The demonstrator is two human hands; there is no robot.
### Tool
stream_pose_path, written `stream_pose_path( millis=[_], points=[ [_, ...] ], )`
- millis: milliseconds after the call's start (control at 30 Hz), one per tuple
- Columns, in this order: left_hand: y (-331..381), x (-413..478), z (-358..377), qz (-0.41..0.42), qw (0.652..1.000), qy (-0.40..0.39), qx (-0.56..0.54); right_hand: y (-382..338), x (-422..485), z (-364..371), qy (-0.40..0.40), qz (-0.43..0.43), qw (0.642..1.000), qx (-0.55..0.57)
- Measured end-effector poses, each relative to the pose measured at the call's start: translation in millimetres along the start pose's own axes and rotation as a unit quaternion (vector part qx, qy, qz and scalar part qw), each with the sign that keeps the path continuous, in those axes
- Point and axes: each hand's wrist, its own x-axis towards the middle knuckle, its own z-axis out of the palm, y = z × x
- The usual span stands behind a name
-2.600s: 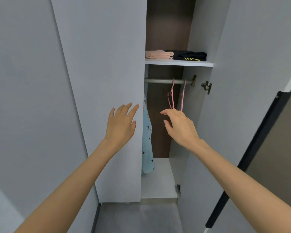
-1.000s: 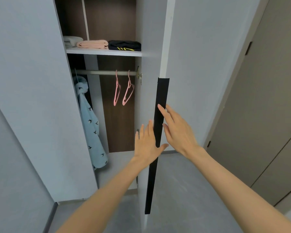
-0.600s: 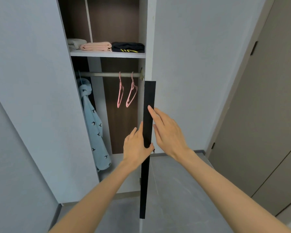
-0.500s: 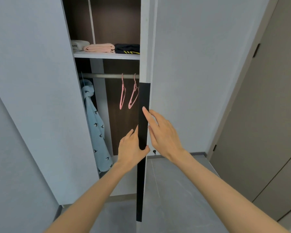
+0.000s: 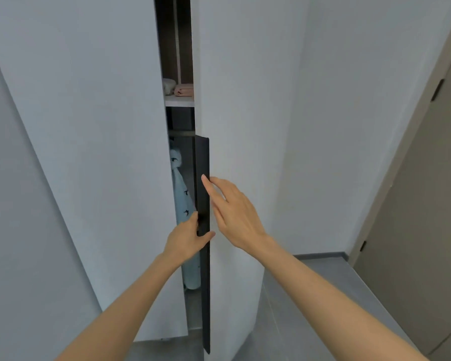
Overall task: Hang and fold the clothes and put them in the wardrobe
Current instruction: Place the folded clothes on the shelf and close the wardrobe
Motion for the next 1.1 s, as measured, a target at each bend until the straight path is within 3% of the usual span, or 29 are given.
stream_pose_path(
  millis=[167, 267, 433, 1100],
  points=[
    [-51, 35, -30, 0.023, 0.998, -0.004, 0.050, -23, 51, 52, -0.009, 0.050, 0.999, -0.009],
    [-70, 54, -39, 0.049, 0.990, 0.063, 0.121, -27, 71, 74, -0.024, 0.061, 0.998, 0.003],
    [-96, 76, -43, -0.004, 0.981, 0.171, 0.090, -16, 93, 97, -0.060, 0.045, 0.997, 0.020],
    [-164, 193, -25, 0.005, 0.955, 0.216, 0.204, 57, 169, 202, -0.019, 0.049, 0.996, -0.075]
  ],
)
